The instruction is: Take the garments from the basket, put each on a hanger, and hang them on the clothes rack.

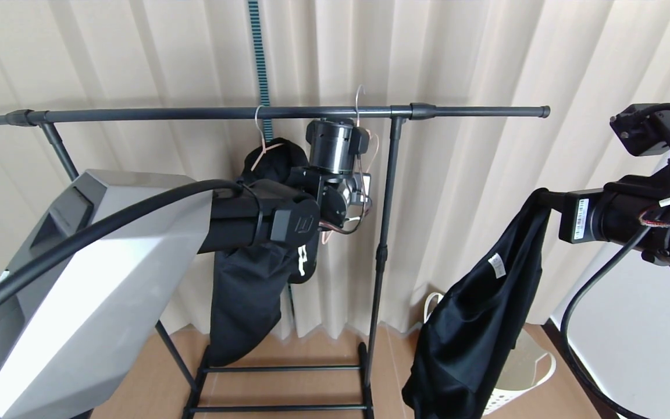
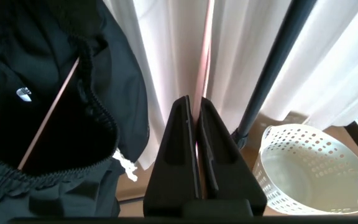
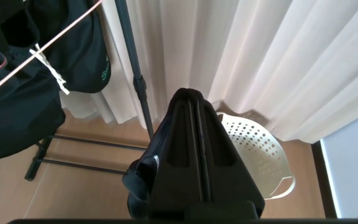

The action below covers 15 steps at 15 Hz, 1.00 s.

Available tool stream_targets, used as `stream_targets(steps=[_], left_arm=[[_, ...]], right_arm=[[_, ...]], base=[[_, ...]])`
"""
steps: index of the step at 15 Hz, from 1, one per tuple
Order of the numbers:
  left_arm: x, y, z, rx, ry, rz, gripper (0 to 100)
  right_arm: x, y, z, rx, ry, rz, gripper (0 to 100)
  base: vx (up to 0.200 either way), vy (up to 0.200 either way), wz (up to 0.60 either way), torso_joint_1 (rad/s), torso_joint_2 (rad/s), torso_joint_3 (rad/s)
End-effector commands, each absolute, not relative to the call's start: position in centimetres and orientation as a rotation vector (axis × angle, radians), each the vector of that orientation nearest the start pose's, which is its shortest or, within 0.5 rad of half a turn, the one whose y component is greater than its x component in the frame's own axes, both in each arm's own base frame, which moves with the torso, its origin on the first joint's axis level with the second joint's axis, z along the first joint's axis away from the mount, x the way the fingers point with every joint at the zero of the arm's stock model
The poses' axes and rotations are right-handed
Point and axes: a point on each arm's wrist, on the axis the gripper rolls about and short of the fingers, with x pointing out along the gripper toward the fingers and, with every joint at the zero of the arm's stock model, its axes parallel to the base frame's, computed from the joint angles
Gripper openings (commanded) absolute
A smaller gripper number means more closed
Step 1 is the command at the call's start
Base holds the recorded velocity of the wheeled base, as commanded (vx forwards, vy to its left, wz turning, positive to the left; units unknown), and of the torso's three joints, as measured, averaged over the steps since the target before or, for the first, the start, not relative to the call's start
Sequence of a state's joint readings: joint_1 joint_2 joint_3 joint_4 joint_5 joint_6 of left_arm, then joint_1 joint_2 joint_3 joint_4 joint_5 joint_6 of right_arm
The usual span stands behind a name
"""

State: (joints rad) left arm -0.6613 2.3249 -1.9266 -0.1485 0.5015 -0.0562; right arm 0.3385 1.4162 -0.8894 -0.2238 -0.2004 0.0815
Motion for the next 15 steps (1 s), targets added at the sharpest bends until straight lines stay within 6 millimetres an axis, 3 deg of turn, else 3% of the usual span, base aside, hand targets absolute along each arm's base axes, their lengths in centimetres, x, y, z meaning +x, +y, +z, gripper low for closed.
stream_targets(steps=[1, 15], left_arm=[[39.1, -29.2, 20.2, 0.078, 0.208, -0.154, 0], [34.1, -27.5, 22.8, 0.094, 0.229, -0.202, 0]], right_arm=[[22.8, 7.6, 24.4, 0.0, 0.297, 0.125, 0], [23.1, 7.7, 24.0, -0.005, 0.31, 0.125, 0]], base=[[0.0, 0.0, 0.0, 0.0, 0.0, 0.0], [0.0, 0.0, 0.0, 0.0, 0.0, 0.0]])
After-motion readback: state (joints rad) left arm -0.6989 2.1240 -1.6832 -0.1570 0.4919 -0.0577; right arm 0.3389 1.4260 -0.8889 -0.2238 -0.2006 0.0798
